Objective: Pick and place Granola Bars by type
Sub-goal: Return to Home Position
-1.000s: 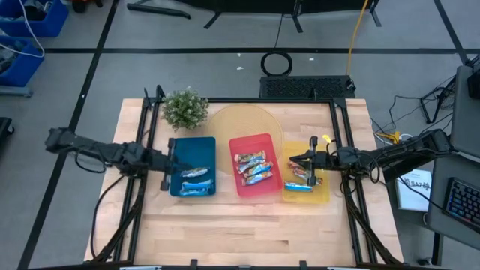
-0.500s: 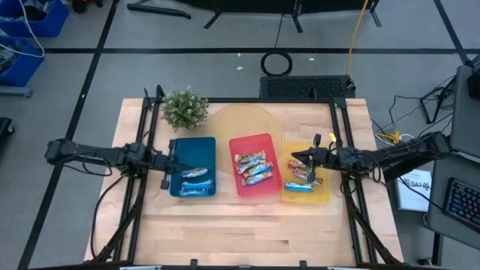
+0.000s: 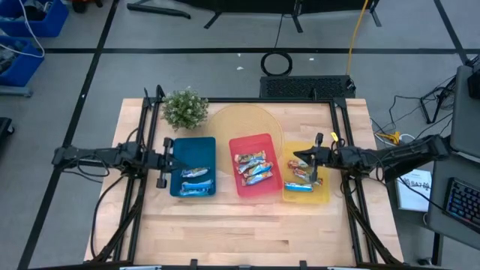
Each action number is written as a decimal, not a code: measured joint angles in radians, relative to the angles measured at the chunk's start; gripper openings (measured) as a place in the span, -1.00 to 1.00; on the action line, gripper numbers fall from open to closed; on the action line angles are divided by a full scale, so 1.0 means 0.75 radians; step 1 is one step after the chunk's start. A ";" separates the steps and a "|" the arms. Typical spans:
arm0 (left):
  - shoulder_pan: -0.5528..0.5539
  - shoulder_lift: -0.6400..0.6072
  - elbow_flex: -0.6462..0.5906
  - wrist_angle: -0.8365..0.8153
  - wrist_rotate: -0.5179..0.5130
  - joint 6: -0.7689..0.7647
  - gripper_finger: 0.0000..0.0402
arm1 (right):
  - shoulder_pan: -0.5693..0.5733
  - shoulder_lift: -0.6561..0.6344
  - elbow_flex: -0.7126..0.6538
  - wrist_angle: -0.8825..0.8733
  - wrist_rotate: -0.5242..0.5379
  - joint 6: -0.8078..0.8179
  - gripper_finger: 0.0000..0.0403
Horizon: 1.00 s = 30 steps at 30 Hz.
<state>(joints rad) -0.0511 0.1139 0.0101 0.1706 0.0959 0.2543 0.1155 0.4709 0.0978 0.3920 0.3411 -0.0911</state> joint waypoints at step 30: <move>0.123 0.003 0.000 -0.055 0.174 -0.113 -1.00 | 0.025 -0.626 -0.055 -0.273 0.005 -0.166 -1.00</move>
<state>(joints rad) 0.0413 0.1158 0.0101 0.1294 0.2268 0.1696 0.1341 0.0015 0.0568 0.1873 0.3448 -0.2154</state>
